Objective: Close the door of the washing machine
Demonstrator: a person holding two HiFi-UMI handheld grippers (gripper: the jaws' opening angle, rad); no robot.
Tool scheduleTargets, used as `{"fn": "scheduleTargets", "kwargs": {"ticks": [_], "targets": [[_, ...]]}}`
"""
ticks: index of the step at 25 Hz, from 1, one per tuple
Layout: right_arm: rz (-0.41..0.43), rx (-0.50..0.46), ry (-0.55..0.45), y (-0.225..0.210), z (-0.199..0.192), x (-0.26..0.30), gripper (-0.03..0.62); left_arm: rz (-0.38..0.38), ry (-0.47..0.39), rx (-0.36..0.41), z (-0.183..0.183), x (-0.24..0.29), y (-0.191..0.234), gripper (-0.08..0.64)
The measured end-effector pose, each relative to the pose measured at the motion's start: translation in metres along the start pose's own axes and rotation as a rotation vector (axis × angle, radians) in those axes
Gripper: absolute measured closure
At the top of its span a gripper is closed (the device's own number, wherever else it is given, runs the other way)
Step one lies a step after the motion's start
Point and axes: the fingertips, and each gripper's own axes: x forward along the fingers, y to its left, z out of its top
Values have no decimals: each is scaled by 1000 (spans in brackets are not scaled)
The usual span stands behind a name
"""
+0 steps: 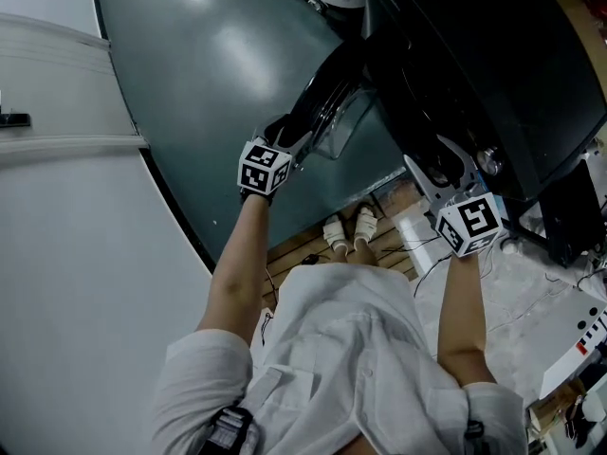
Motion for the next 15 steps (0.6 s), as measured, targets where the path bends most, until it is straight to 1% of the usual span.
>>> {"fn": "scheduleTargets", "kwargs": {"ticks": [7,11,15], "targets": [[-131,18,-114,-23,14,-50,345,-61,-35,-32,-1,10,-48,298],[-199,46,-168,-36,21,-77,347,-111,-35,-29,0,18,-79,298],[-247,87,-221,-51,25,-102,348,-172,-34,-22,2,29,-109,298]]}}
